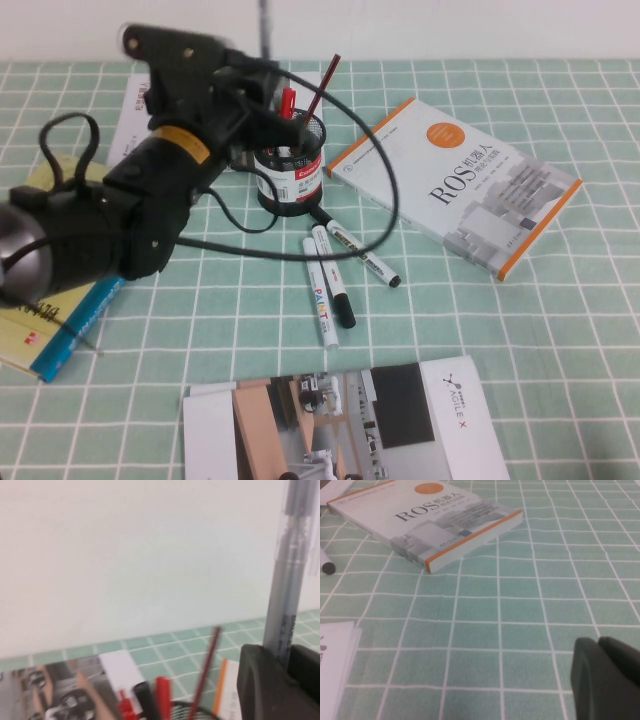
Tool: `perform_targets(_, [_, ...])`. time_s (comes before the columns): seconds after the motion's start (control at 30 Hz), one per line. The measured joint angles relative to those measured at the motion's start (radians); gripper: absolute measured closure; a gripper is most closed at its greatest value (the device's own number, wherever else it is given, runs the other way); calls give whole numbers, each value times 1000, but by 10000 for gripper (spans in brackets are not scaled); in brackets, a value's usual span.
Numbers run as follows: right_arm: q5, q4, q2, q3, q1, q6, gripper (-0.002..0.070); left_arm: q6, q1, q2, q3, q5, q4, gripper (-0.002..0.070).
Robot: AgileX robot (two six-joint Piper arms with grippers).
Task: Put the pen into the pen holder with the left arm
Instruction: Place the pen onto the pen holder
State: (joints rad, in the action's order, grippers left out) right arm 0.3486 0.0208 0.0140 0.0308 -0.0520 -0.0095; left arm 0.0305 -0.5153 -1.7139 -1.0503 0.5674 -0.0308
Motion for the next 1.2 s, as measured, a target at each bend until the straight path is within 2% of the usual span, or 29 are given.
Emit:
perform_targets(0.13, [0, 0, 0, 0, 0, 0, 696, 63, 37, -61, 0, 41, 0, 629])
perform_targets(0.33, [0, 0, 0, 0, 0, 0, 696, 123, 52, -122, -29, 45, 0, 629])
perform_targets(1.03, [0, 0, 0, 0, 0, 0, 696, 140, 52, -200, -80, 38, 0, 629])
perform_targets(1.2, [0, 0, 0, 0, 0, 0, 696, 153, 52, -200, -80, 87, 0, 629])
